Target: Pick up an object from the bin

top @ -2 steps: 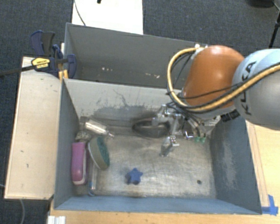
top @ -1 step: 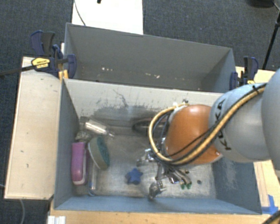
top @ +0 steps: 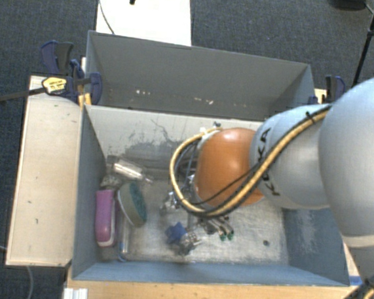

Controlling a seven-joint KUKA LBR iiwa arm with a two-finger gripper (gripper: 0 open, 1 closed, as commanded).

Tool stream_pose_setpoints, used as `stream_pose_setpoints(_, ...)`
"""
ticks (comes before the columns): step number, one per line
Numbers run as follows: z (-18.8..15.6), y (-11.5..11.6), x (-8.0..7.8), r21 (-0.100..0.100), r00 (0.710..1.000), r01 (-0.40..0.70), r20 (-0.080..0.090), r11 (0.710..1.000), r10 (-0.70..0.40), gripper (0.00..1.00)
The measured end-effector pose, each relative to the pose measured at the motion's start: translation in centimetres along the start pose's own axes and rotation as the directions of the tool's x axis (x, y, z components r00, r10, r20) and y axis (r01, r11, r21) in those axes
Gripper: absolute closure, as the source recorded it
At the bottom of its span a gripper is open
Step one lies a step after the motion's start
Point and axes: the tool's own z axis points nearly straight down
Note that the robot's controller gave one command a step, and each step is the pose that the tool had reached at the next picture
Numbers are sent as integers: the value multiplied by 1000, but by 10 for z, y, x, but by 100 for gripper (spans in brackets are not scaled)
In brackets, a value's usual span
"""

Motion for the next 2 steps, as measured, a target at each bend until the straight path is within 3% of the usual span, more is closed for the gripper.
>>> stream_pose_setpoints(1,-2,-1,0,0,1000,0,3,1000,0,100)
stream_pose_setpoints(2,-138,3,-9,3,999,44,6,999,-44,100)
